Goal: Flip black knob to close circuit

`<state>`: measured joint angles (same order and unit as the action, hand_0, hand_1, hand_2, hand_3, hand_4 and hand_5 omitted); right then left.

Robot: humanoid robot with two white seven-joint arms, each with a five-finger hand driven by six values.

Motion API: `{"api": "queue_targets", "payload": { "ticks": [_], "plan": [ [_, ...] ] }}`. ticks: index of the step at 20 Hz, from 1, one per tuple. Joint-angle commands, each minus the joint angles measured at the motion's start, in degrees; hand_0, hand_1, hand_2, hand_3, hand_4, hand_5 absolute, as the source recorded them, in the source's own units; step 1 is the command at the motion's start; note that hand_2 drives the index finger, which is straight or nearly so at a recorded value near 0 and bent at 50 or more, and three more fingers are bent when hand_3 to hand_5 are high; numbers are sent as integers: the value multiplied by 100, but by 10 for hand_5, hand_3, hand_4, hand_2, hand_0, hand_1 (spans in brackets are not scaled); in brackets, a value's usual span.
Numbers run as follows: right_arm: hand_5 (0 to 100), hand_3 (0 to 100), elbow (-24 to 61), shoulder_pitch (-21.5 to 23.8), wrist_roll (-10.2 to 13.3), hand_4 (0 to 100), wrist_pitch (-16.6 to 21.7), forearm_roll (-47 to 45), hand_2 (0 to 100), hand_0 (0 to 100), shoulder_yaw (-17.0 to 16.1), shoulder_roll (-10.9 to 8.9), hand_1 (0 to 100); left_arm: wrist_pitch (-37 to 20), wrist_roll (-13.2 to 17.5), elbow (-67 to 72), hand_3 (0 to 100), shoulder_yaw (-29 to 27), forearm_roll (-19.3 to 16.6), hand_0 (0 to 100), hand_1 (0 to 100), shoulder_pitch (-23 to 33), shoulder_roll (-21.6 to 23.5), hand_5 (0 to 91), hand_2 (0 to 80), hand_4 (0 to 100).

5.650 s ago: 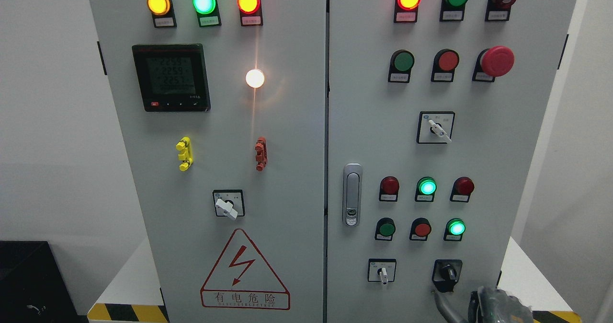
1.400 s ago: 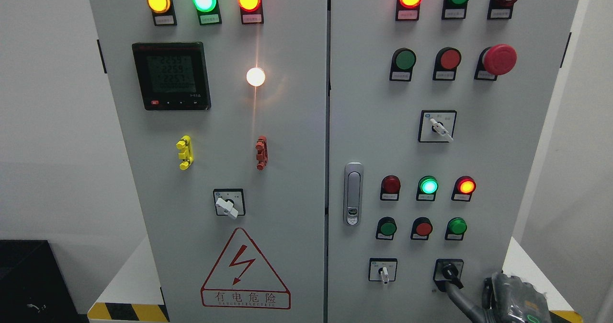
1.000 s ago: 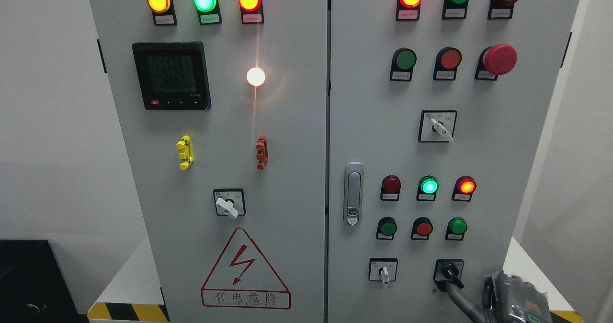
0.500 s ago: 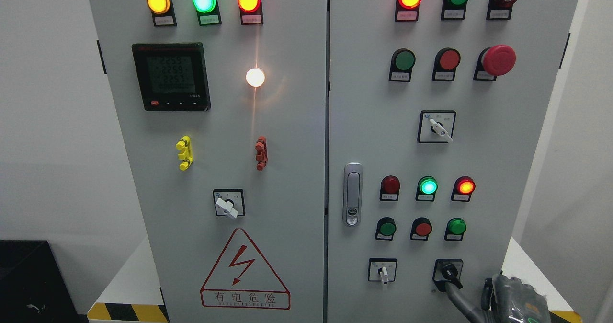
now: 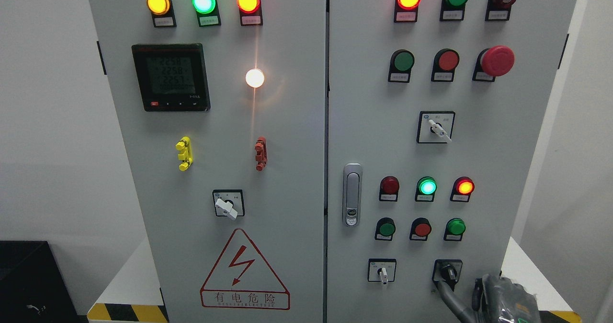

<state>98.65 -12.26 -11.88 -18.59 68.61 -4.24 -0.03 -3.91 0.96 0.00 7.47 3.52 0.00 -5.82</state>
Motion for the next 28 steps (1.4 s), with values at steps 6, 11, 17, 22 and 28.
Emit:
{"api": "queue_targets", "payload": {
  "ticks": [6, 11, 17, 22, 28],
  "plan": [
    [967, 980, 558, 382, 195, 873, 75, -137, 812, 0, 161, -102, 51, -4, 0, -132, 0, 0, 0, 120, 556, 123, 2, 0, 0, 0],
    [926, 967, 953, 681, 204, 849, 75, -312, 749, 0, 116, -59, 60, -4, 0, -132, 0, 0, 0, 120, 556, 123, 2, 0, 0, 0],
    [767, 842, 1464, 1182, 782, 776, 118, -2190, 528, 0, 125, 117, 76, -4, 0, -132, 0, 0, 0, 120, 556, 123, 2, 0, 0, 0],
    [541, 675, 1491, 1735, 1407, 623, 1101, -4326, 388, 0, 29, 372, 74, -4, 0, -132, 0, 0, 0, 120, 556, 123, 2, 0, 0, 0],
    [352, 436, 1499, 2360, 1461, 414, 1823, -5910, 257, 0, 2, 627, 31, -4, 0, -132, 0, 0, 0, 120, 556, 123, -7, 0, 0, 0]
  ]
}}
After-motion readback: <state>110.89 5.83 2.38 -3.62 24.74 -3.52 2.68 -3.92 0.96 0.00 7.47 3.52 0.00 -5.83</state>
